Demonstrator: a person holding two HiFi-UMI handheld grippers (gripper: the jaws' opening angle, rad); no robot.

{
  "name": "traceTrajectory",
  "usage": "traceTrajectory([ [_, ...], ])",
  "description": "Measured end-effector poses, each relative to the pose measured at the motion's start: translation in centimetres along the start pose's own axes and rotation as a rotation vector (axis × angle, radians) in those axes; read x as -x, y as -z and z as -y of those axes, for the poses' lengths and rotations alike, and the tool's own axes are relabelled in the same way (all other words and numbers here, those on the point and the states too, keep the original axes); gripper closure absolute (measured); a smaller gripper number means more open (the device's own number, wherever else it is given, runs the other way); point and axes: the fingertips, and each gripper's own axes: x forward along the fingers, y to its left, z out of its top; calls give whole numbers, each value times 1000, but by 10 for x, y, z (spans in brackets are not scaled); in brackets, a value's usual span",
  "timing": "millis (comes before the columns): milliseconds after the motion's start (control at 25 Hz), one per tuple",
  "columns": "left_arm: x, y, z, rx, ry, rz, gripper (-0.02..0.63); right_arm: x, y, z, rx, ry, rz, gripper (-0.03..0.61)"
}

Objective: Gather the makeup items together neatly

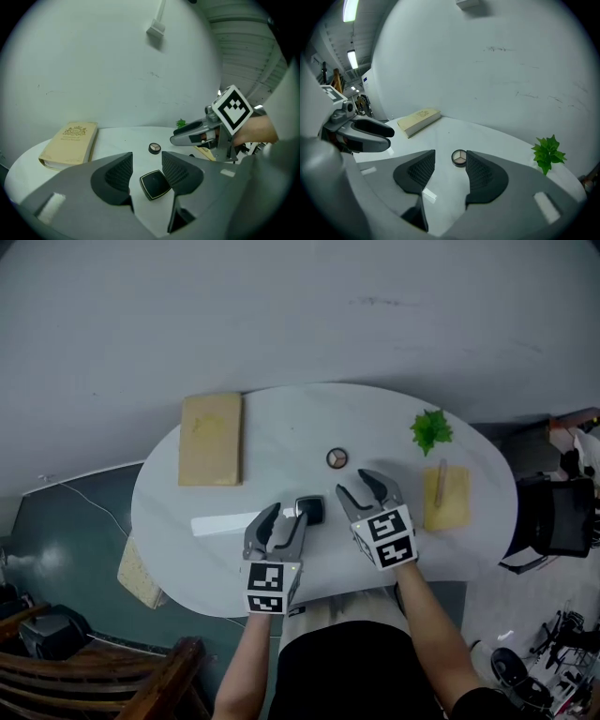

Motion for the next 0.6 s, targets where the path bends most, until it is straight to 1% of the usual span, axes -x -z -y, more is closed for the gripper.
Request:
traceTrajectory([
  [200, 1, -3, -3, 3, 19, 5, 430, -24, 3, 6, 1, 9, -29, 371],
  [440, -1, -6, -2, -3, 38, 10, 439, -50, 8, 12, 23, 16, -84, 365],
  [600, 0, -5, -4, 1, 44, 8, 439, -67, 15, 17, 20, 19, -117, 360],
])
